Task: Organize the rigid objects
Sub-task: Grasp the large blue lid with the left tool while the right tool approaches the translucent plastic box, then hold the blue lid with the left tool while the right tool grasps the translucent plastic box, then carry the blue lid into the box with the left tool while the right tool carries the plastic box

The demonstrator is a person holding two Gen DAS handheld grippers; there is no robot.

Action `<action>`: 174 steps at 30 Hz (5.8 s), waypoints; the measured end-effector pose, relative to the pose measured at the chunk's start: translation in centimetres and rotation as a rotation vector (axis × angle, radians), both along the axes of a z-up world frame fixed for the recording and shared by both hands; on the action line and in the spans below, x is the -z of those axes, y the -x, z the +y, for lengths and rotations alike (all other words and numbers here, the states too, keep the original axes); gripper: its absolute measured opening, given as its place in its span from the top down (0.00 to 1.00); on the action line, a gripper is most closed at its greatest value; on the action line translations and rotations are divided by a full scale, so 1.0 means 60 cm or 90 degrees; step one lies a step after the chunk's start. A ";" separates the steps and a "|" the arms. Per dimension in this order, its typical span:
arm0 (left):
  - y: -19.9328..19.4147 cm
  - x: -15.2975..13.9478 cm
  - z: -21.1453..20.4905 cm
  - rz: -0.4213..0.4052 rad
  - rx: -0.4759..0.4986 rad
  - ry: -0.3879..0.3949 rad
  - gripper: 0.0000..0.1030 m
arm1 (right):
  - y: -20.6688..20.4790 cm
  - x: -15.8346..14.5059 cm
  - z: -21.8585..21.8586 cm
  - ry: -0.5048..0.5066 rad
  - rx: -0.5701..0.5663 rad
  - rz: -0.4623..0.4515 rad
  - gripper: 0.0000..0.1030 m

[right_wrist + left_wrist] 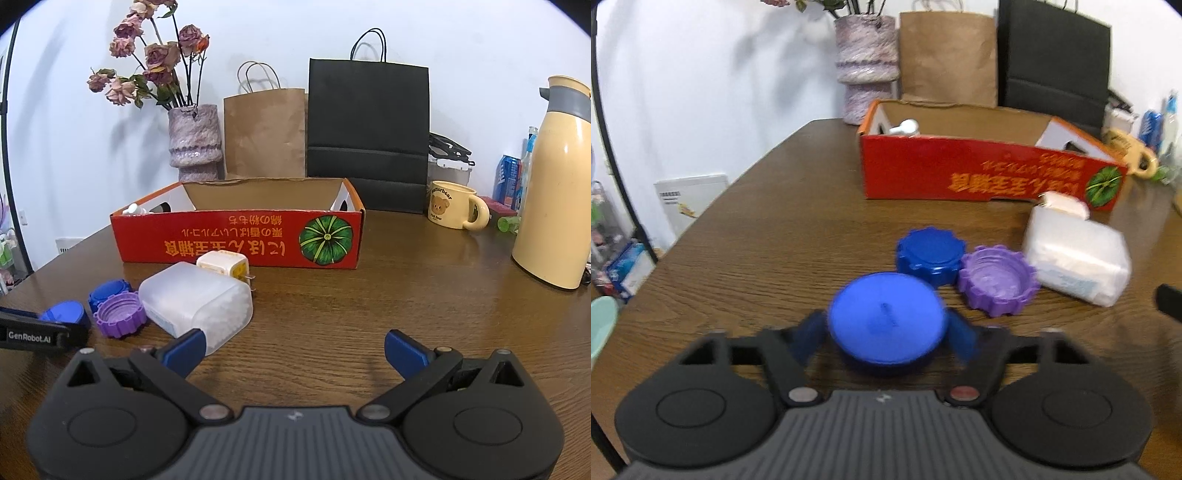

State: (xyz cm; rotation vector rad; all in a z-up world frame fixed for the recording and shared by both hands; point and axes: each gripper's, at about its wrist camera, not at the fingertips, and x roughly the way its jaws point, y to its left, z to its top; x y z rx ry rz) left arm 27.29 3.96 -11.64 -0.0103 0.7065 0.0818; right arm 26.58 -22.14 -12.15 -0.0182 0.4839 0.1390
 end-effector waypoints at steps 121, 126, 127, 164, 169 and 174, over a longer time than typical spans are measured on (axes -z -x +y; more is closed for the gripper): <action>-0.093 -0.127 -0.009 -0.139 -0.002 -0.002 0.34 | -0.119 -0.074 0.077 -0.055 0.030 -0.072 0.16; -0.113 -0.132 -0.016 -0.143 -0.006 0.003 0.34 | -0.133 -0.087 0.080 -0.048 0.016 -0.096 0.16; -0.118 -0.133 -0.018 -0.144 -0.007 0.002 0.34 | -0.136 -0.089 0.080 -0.049 0.014 -0.098 0.16; -0.331 -0.130 -0.057 -0.148 -0.033 0.012 0.34 | -0.342 -0.073 0.072 -0.046 -0.011 -0.129 0.16; -0.354 -0.125 -0.056 -0.140 -0.040 0.009 0.34 | -0.361 -0.066 0.073 -0.039 -0.012 -0.122 0.16; -0.372 -0.119 -0.057 -0.135 -0.038 0.004 0.34 | -0.379 -0.060 0.074 -0.029 -0.014 -0.114 0.16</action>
